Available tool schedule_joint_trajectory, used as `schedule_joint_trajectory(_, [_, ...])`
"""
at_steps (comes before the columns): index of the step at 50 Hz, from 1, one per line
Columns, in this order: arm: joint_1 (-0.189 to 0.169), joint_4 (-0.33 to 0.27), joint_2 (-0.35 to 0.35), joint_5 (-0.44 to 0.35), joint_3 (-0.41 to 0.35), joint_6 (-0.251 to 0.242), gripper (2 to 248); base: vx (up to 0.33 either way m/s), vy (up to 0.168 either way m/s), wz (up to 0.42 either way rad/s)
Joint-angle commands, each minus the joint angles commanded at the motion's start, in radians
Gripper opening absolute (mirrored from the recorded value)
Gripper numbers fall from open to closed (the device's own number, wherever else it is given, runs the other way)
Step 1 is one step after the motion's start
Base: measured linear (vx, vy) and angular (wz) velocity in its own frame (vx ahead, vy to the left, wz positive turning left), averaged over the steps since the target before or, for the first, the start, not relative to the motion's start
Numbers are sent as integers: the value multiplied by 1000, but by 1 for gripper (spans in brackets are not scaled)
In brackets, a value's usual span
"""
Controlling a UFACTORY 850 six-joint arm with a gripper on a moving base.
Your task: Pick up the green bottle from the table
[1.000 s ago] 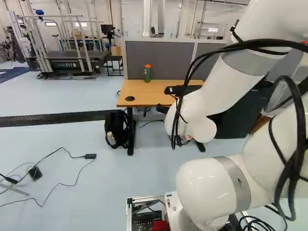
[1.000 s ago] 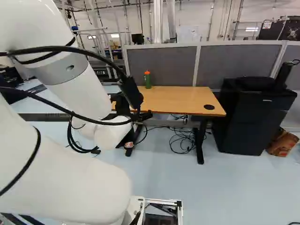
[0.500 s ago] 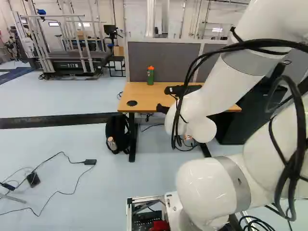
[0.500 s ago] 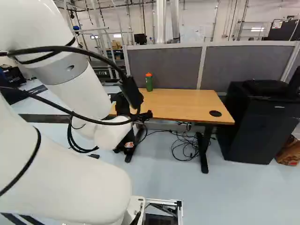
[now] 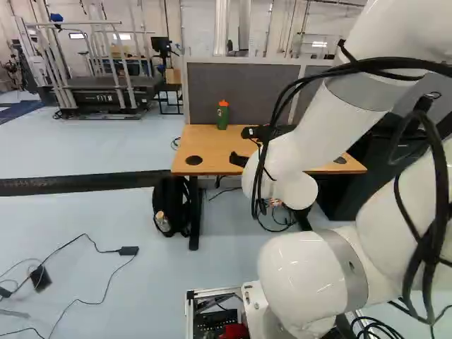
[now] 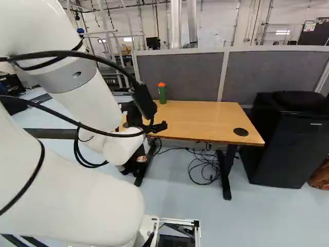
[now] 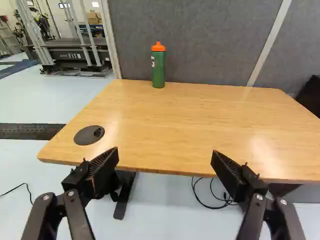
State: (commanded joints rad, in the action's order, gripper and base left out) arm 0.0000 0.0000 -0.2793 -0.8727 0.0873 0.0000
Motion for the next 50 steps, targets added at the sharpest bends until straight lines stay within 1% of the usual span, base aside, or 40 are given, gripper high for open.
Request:
schedule_joint_trajectory(25, [0,0,0,0,0,0,247,176,22,-22])
schedule_joint_trajectory(50, [0,0,0,0,0,0,247,171,41,-21])
